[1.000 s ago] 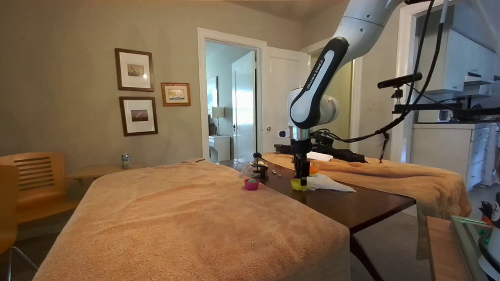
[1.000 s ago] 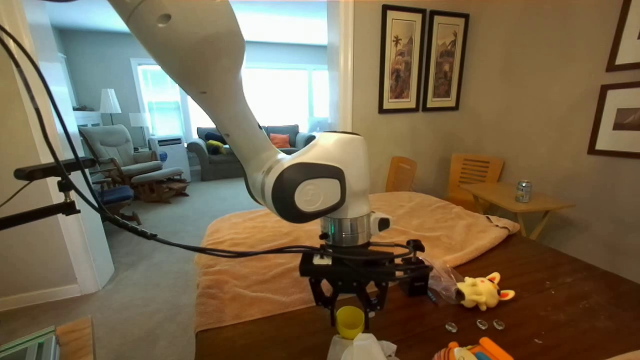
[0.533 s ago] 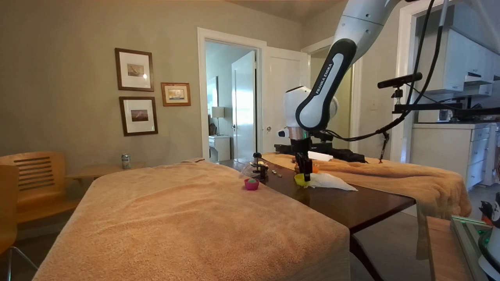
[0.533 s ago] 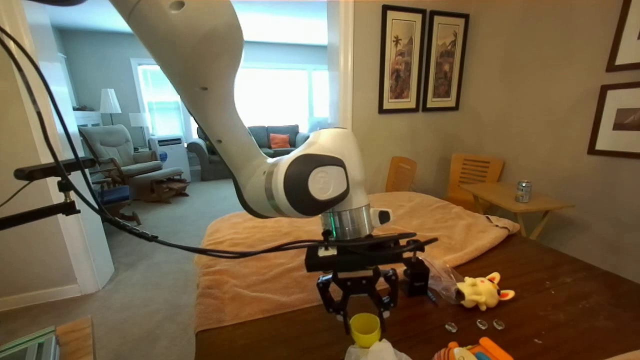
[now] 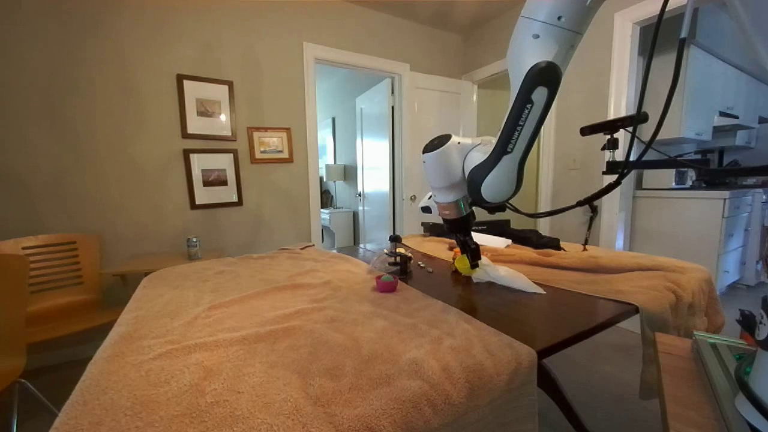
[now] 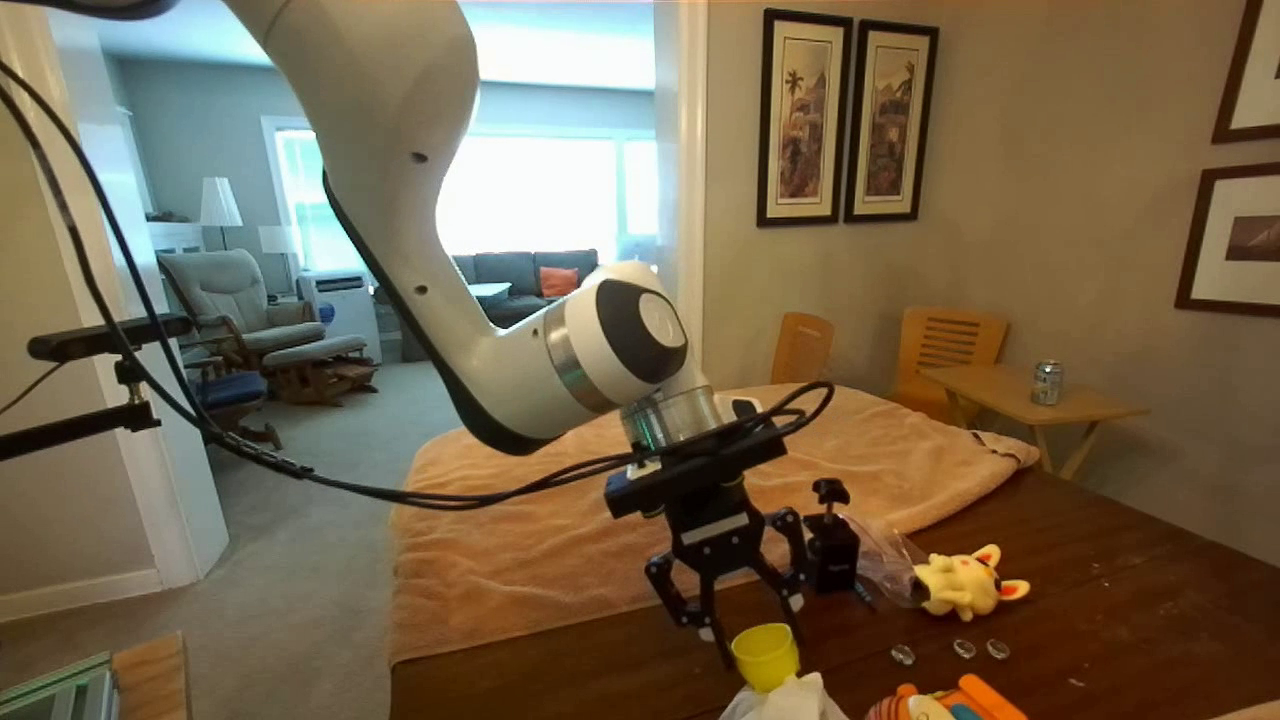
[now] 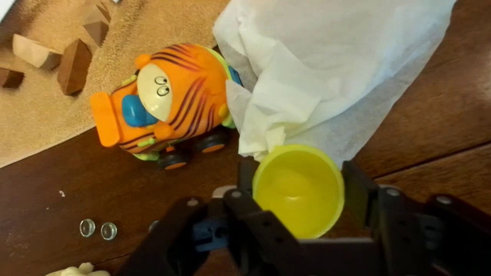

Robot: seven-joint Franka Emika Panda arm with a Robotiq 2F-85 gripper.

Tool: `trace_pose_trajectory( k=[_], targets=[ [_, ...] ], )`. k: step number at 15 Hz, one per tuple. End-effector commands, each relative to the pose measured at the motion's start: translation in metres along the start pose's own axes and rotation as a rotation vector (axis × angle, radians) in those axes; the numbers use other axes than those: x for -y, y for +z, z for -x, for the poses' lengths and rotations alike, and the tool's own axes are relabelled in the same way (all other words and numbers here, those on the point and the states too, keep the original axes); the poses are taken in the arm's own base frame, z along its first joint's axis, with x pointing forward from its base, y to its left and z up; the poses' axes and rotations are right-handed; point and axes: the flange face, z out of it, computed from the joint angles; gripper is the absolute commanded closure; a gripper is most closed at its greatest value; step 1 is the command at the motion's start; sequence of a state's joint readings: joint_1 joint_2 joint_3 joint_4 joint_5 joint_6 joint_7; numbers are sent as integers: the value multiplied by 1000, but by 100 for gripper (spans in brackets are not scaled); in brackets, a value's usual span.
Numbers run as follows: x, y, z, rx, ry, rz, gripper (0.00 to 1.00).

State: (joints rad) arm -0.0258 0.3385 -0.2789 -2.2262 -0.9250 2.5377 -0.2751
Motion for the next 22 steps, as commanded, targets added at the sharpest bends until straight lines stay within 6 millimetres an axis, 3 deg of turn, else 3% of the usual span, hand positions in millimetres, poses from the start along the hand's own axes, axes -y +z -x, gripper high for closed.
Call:
trace_pose_trajectory(
  k=[1, 5, 12, 22],
  targets=[
    [0, -2, -5, 102, -46, 89, 65],
    [2, -7, -6, 278, -134, 179, 65],
    [13, 3, -21, 550, -275, 353, 65],
    [21, 22, -40, 579, -410, 511, 65]
  ],
)
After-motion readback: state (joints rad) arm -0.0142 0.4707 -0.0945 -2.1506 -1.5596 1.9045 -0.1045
